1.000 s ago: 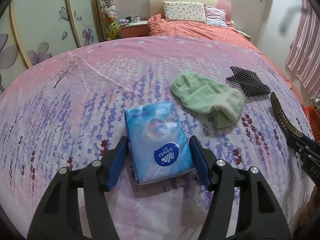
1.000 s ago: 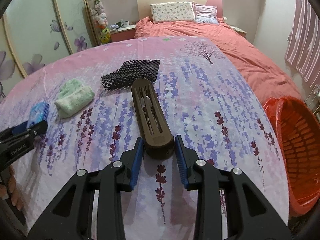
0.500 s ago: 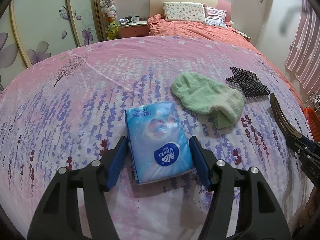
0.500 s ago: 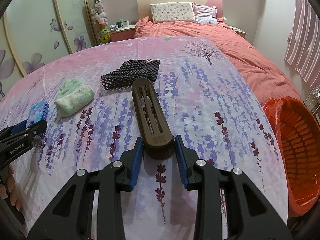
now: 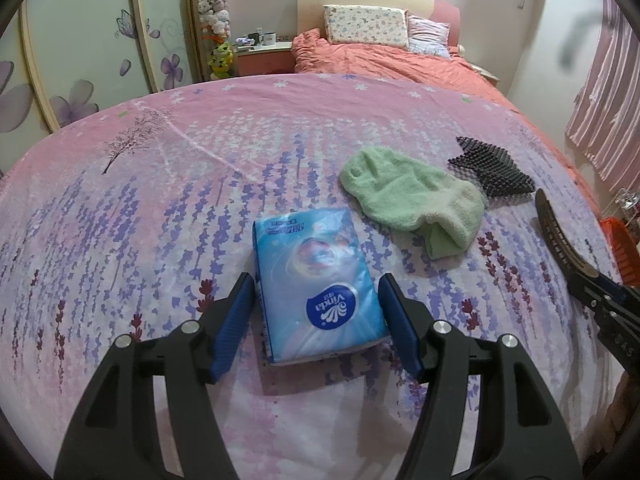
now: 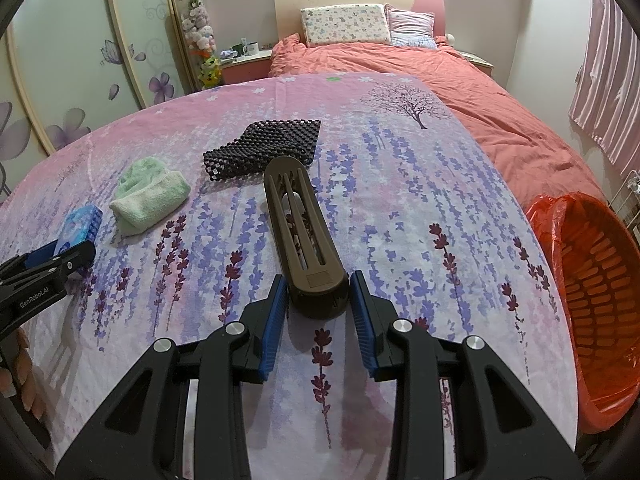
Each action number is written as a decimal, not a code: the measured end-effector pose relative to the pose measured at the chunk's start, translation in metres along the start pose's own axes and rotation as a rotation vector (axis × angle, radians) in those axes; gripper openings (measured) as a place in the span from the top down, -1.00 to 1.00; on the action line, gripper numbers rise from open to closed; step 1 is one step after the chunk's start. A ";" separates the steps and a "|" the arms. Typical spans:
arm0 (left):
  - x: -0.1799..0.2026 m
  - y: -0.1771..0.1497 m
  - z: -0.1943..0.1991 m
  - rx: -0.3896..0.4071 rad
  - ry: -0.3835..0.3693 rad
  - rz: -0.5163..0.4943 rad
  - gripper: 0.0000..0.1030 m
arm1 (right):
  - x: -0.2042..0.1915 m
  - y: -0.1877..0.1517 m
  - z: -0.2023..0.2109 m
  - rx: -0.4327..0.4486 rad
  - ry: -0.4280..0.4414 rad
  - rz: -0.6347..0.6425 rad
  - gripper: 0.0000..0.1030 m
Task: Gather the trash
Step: 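Hold the comb and tissue pack above the bed, then carry the comb and tissue pack over the orange basket, then open both tools over the orange basket to drop comb and tissue pack, then grasp the mint-green fuzzy cloth with the left tool while the right tool grasps the black mesh pad, then lift the green cloth and black mesh pad above the bed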
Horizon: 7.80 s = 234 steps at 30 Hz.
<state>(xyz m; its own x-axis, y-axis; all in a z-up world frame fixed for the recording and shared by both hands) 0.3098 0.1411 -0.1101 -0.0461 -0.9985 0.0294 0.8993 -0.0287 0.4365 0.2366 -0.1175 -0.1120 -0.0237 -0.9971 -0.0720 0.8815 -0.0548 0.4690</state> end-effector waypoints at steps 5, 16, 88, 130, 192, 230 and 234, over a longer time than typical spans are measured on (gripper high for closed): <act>-0.012 -0.006 0.005 0.007 -0.062 -0.048 -0.21 | 0.000 0.002 0.000 0.005 0.046 -0.009 0.13; -0.010 -0.003 0.001 0.003 -0.013 -0.072 -0.01 | -0.010 0.015 -0.008 0.001 -0.022 -0.020 0.35; 0.419 -0.026 0.063 0.085 -0.415 -0.556 -0.35 | 0.297 -0.040 0.090 0.228 0.029 -0.461 0.08; 0.040 0.069 -0.035 -0.006 0.112 -0.003 0.46 | 0.131 -0.029 0.054 0.067 0.039 -0.174 -0.32; -0.025 0.059 -0.029 0.006 0.105 0.086 0.18 | 0.004 0.038 -0.018 -0.003 0.073 0.025 0.79; -0.018 0.059 -0.031 0.005 0.102 0.103 0.10 | 0.000 0.036 -0.017 0.000 0.043 0.039 0.78; -0.018 0.059 -0.030 0.006 0.076 0.098 -0.01 | -0.003 0.035 -0.016 0.000 0.034 0.043 0.78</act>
<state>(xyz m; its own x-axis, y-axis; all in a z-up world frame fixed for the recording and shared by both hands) 0.3767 0.1564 -0.1121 0.0755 -0.9971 0.0046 0.8951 0.0698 0.4403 0.2755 -0.1152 -0.1096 0.0301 -0.9962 -0.0820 0.8813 -0.0122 0.4724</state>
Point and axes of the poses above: each gripper's, at about its wrist camera, not at the fingertips, and z roughly against the way its jaws point, x to its right, y to its top, the point moved 3 cm from there along -z, roughly the way its jaws point, and after that the axes turned 12 degrees about -x, right-handed, at the moved point
